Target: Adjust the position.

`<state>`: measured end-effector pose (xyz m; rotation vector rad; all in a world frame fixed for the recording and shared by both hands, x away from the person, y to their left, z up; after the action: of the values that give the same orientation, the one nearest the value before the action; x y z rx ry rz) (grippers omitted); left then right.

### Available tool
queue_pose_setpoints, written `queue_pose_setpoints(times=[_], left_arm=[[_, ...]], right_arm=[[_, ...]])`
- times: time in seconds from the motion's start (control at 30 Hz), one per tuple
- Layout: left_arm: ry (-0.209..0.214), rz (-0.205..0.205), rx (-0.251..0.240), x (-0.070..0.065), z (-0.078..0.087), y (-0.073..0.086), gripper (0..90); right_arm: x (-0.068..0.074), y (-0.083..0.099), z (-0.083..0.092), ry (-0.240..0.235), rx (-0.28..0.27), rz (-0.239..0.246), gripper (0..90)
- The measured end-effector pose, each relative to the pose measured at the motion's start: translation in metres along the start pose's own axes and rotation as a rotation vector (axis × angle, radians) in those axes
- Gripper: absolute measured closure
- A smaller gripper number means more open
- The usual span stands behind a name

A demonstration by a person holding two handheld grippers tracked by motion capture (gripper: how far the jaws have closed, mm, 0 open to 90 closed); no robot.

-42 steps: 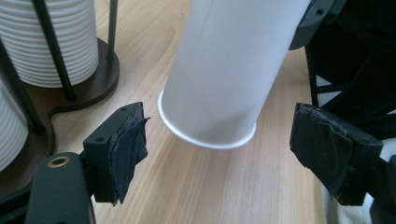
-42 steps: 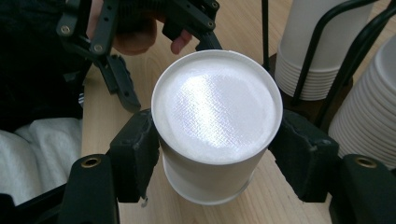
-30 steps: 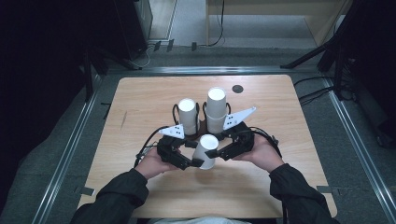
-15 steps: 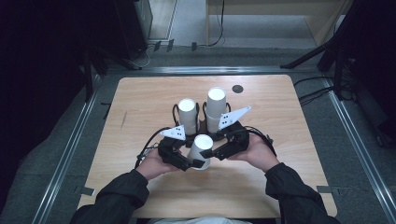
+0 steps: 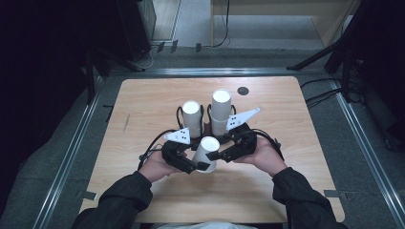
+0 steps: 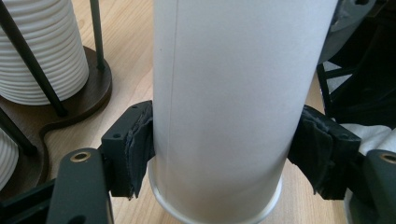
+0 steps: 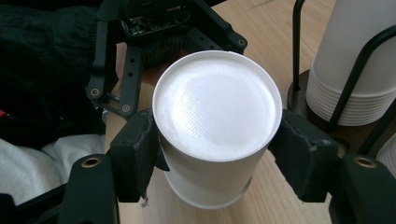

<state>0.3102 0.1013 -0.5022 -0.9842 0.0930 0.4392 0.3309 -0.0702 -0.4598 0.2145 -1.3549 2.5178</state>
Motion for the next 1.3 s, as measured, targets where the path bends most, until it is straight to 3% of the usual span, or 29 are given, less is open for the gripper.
queue_pose_setpoints(times=[0.13,0.23,0.3,0.6,0.73,0.87,1.3], left_arm=[[-0.003,0.004,0.017,0.002,0.001,-0.001,28.0],[0.000,0.016,0.009,0.004,0.004,-0.002,28.7],[-0.006,0.016,0.017,0.005,0.008,-0.002,28.6],[-0.007,-0.004,0.037,0.009,0.022,-0.009,28.6],[0.006,-0.023,0.100,0.015,0.021,-0.011,28.6],[0.010,-0.031,0.120,0.017,0.020,-0.012,28.6],[0.016,-0.094,0.264,0.023,0.007,-0.013,28.4]], right_arm=[[-0.002,0.001,0.000,0.005,0.004,-0.004,33.1],[-0.003,0.002,0.000,0.014,-0.002,-0.010,25.4],[-0.005,0.003,0.002,0.038,-0.009,0.001,24.7],[-0.005,0.014,0.009,0.051,-0.002,0.031,25.7],[-0.008,0.021,0.009,0.069,0.000,0.025,26.8],[-0.008,0.024,0.007,0.083,0.009,0.023,27.4],[-0.007,0.035,0.000,0.113,0.033,0.020,28.6]])
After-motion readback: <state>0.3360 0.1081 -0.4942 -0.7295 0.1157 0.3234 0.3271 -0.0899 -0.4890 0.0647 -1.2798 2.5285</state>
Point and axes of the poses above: each handheld gripper's, and its own axes: z roughly backward along the jaws, y roughly out of its underside, x roughly to its left, the point moved 4 cm from there along -z, roughly forward along the jaws, and after that the axes turned 3 degrees about z, right-handed, at the moved point
